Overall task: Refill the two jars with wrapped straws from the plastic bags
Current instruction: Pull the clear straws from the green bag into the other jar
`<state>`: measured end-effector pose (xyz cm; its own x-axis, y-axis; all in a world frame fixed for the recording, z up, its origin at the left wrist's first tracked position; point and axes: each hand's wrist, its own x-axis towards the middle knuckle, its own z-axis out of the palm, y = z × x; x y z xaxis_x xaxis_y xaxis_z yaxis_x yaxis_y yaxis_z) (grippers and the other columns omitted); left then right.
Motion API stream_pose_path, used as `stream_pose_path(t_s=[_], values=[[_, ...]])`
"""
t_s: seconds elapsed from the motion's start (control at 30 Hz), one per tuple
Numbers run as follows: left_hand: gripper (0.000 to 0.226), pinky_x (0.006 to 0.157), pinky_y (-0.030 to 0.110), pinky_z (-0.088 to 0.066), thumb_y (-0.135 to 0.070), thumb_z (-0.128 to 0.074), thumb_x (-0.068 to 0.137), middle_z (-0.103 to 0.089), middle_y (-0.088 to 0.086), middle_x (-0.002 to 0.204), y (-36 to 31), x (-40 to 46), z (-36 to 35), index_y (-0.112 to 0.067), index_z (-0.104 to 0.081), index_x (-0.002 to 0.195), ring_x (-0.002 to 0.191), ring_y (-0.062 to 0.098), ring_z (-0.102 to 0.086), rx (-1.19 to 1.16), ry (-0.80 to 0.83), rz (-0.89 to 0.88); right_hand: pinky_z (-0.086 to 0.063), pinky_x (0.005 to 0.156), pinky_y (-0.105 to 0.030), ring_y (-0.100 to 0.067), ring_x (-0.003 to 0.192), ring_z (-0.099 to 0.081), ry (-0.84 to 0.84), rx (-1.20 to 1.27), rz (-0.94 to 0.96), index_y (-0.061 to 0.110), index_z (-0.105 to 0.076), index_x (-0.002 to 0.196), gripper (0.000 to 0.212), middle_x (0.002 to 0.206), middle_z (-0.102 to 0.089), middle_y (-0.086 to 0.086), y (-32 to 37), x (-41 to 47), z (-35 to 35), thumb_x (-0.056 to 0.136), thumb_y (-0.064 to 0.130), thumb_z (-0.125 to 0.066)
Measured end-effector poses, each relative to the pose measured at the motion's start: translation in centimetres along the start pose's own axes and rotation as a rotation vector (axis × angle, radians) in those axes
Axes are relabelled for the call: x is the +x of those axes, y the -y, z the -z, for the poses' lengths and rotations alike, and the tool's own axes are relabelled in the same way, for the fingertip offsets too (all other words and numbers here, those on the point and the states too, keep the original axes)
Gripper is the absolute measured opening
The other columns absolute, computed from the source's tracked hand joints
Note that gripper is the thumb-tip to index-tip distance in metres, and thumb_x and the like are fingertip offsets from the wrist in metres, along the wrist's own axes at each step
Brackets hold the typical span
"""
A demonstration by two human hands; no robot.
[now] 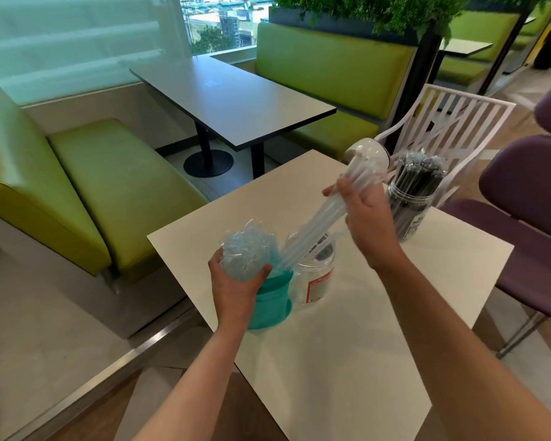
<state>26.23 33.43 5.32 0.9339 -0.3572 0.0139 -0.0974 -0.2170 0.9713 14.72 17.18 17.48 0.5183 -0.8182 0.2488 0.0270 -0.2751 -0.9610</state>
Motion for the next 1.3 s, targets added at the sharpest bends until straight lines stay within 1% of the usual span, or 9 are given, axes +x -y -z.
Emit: stream_pose_path(t_s=[0.13,0.3,0.43,0.57,0.7,0.8,1.0,1.2,1.3], values=[[0.096,0.096,0.023,-0.038,-0.035,-0.09,0.062,-0.042,-0.013,0.127,0.2,0.1,0.2,-0.029,-0.03,0.137,0.116,0.009,-0.043,-0.029,-0.019,0.02,-0.041,0.066,-0.022,0.004,0.068,-0.054,-0.158,0.003,0.014,0.018,-0.054,0.108,0.021,0.096,-0.07,0.002,0.3,1.2,1.1,0.102,0.036,-0.046],[0.094,0.096,0.023,-0.038,-0.034,-0.089,0.064,-0.04,-0.015,0.126,0.2,0.0,0.2,-0.029,-0.03,0.137,0.116,0.006,-0.042,-0.025,-0.016,0.019,-0.047,0.085,-0.028,-0.01,0.097,-0.061,-0.25,-0.093,-0.072,0.013,-0.042,0.132,0.039,0.106,-0.066,0.004,-2.4,0.6,-0.1,0.101,0.035,-0.047],[0.095,0.097,0.022,-0.036,-0.034,-0.089,0.064,-0.039,-0.016,0.125,0.2,0.0,0.3,-0.028,-0.029,0.138,0.115,0.005,-0.04,-0.006,-0.016,0.021,-0.038,0.091,-0.021,-0.014,0.105,-0.046,-0.276,-0.211,-0.176,0.001,-0.04,0.132,0.044,0.128,-0.039,-0.009,-5.9,0.0,-1.2,0.1,0.03,-0.05],[0.095,0.097,0.023,-0.037,-0.035,-0.089,0.063,-0.04,-0.016,0.125,0.2,0.0,0.3,-0.03,-0.03,0.137,0.115,0.006,-0.041,-0.005,-0.008,0.033,-0.039,0.099,-0.033,-0.033,0.121,-0.048,-0.224,-0.273,-0.361,-0.002,-0.035,0.136,0.052,0.143,-0.028,-0.02,-8.5,0.6,-2.2,0.1,0.031,-0.051],[0.095,0.098,0.024,-0.037,-0.035,-0.089,0.064,-0.04,-0.016,0.125,0.3,-0.1,0.3,-0.029,-0.029,0.138,0.115,0.006,-0.041,-0.004,0.003,0.033,-0.043,0.094,-0.038,-0.037,0.119,-0.054,-0.14,-0.327,-0.385,0.005,-0.034,0.136,0.045,0.135,-0.051,-0.02,-8.8,1.6,-3.0,0.101,0.029,-0.049],[0.095,0.096,0.023,-0.037,-0.035,-0.089,0.063,-0.04,-0.016,0.124,0.4,0.0,0.4,-0.029,-0.03,0.137,0.115,0.006,-0.041,-0.007,0.001,0.032,-0.045,0.093,-0.041,-0.038,0.117,-0.055,-0.068,-0.382,-0.389,0.008,-0.031,0.137,0.043,0.134,-0.054,-0.02,-8.4,2.4,-3.5,0.102,0.028,-0.047],[0.095,0.097,0.022,-0.037,-0.036,-0.089,0.063,-0.039,-0.017,0.125,0.5,0.1,0.4,-0.031,-0.029,0.137,0.115,0.004,-0.041,-0.002,0.011,0.035,-0.043,0.102,-0.04,-0.033,0.128,-0.05,0.136,-0.457,-0.292,0.017,-0.028,0.142,0.046,0.147,-0.044,-0.012,-7.0,4.2,-4.3,0.102,0.03,-0.046],[0.092,0.096,0.021,-0.038,-0.035,-0.089,0.063,-0.041,-0.016,0.127,0.5,0.1,0.4,-0.035,-0.029,0.132,0.115,0.005,-0.042,-0.013,0.016,0.031,-0.05,0.087,-0.034,-0.026,0.108,-0.062,0.251,-0.775,-0.109,0.018,-0.03,0.14,0.043,0.132,-0.056,-0.009,-5.7,5.4,-5.3,0.103,0.036,-0.042],[0.089,0.095,0.021,-0.038,-0.036,-0.089,0.062,-0.04,-0.017,0.126,0.5,0.1,0.3,-0.04,-0.027,0.126,0.116,0.005,-0.041,-0.012,0.016,0.031,-0.049,0.086,-0.036,-0.029,0.108,-0.062,0.301,-0.792,-0.162,0.016,-0.03,0.14,0.043,0.13,-0.058,-0.012,-6.5,5.2,-6.0,0.103,0.036,-0.041]])
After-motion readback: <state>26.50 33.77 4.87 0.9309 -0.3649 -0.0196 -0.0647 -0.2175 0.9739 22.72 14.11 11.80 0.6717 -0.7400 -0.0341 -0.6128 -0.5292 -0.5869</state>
